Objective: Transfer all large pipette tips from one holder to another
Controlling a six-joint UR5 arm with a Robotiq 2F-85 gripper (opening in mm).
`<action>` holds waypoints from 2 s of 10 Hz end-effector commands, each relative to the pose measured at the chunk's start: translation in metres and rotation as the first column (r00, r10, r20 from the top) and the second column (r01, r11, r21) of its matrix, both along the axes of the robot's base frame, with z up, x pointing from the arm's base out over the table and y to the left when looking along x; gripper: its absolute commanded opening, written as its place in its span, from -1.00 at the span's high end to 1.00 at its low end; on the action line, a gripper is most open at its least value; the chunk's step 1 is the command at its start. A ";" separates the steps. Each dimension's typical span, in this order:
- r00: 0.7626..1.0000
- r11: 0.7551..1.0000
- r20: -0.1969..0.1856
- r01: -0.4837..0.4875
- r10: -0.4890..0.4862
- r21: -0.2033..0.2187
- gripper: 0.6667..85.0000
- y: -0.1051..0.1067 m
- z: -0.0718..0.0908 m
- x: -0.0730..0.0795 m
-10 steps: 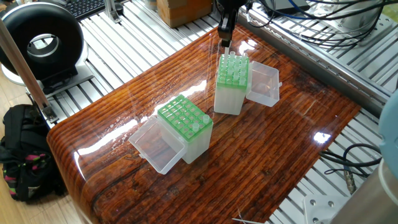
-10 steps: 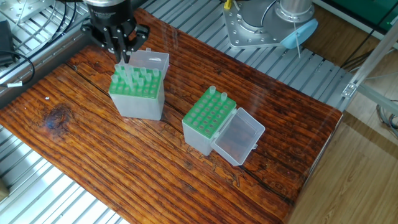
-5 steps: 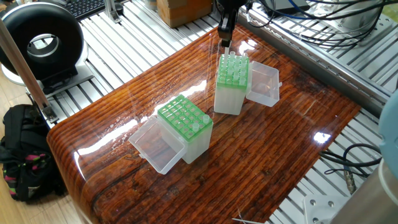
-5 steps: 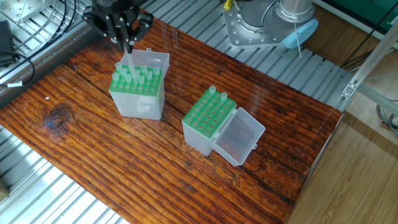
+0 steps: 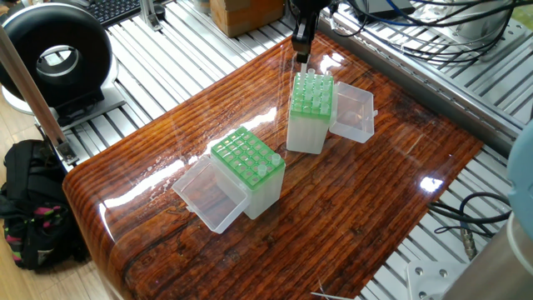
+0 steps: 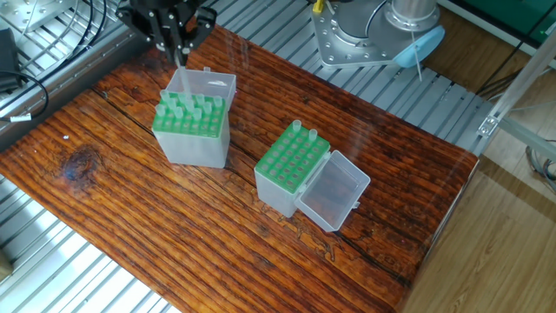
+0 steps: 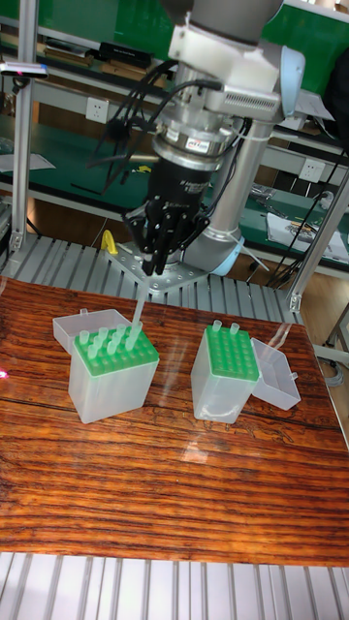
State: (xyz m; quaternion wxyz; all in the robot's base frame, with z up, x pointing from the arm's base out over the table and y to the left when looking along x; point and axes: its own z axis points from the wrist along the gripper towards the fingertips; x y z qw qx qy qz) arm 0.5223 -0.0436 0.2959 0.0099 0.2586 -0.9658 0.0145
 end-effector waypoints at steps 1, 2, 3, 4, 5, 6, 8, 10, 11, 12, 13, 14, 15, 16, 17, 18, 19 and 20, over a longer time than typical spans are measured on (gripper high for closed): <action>0.999 0.998 0.008 0.035 -0.035 0.053 0.71 0.025 0.016 -0.003; 0.997 0.994 0.024 0.064 -0.067 0.083 0.70 0.039 0.024 -0.005; 0.995 0.990 0.040 0.091 -0.096 0.103 0.70 0.050 0.029 -0.008; 0.993 0.988 0.039 0.111 -0.116 0.110 0.70 0.058 0.031 -0.015; 0.990 0.986 0.047 0.129 -0.134 0.103 0.70 0.064 0.031 -0.021; 0.987 0.984 0.053 0.145 -0.151 0.108 0.70 0.075 0.030 -0.028; 0.982 0.980 0.064 0.172 -0.179 0.105 0.71 0.085 0.027 -0.037; 0.978 0.976 0.063 0.191 -0.198 0.106 0.72 0.085 0.027 -0.037; 0.974 0.971 0.063 0.210 -0.219 0.115 0.72 0.087 0.027 -0.036; 0.973 0.972 0.073 0.212 -0.219 0.102 0.72 0.083 0.027 -0.034; 0.978 0.979 0.068 0.193 -0.197 0.070 0.75 0.076 0.027 -0.037; 0.984 0.986 0.061 0.163 -0.166 0.040 0.83 0.069 0.027 -0.041; 0.990 0.991 0.057 0.129 -0.130 0.033 0.83 0.068 0.026 -0.042; 0.995 0.996 0.057 0.080 -0.082 0.028 0.83 0.067 0.026 -0.042; 0.997 0.998 0.053 0.045 -0.047 0.040 0.82 0.064 0.025 -0.042; 0.998 0.999 0.056 0.019 -0.021 0.037 0.81 0.048 0.019 -0.044; 0.998 0.999 0.056 0.011 -0.013 0.035 0.79 0.044 0.016 -0.046; 0.999 0.999 0.053 0.011 -0.013 0.033 0.78 0.047 0.017 -0.048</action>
